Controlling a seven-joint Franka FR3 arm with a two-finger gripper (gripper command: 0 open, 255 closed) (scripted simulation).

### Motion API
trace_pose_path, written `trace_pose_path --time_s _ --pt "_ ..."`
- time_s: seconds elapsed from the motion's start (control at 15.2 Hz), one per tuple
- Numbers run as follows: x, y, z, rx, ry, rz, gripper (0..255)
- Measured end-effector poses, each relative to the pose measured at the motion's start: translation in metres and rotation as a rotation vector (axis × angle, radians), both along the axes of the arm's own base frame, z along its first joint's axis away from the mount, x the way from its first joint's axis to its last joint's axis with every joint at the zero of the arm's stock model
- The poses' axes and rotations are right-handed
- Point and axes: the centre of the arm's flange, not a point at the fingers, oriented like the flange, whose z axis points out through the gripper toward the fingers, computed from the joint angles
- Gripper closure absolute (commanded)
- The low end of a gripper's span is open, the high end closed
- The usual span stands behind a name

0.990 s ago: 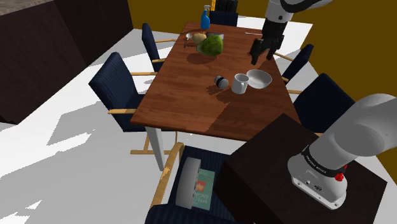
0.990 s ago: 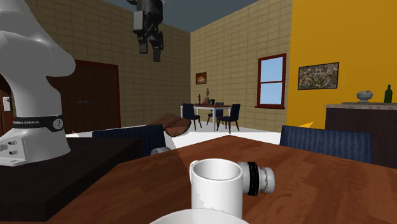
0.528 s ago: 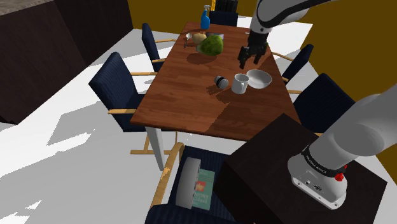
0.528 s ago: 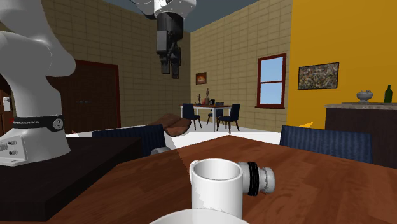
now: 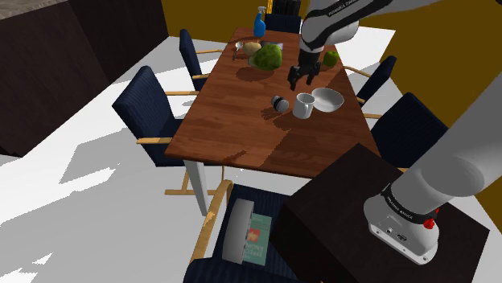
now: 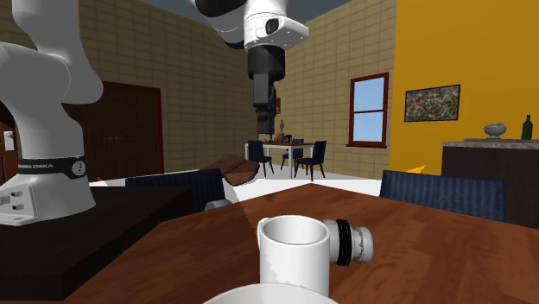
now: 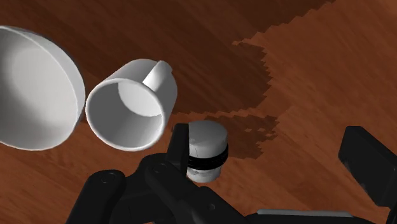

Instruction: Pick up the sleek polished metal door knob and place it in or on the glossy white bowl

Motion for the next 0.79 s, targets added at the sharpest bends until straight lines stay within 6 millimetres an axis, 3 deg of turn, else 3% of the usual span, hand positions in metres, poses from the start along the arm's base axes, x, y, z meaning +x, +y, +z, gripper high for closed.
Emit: trace_pose_path --time_s 0.79 --pt "0.112 -0.041 -0.101 -0.007 -0.009 0.012 0"
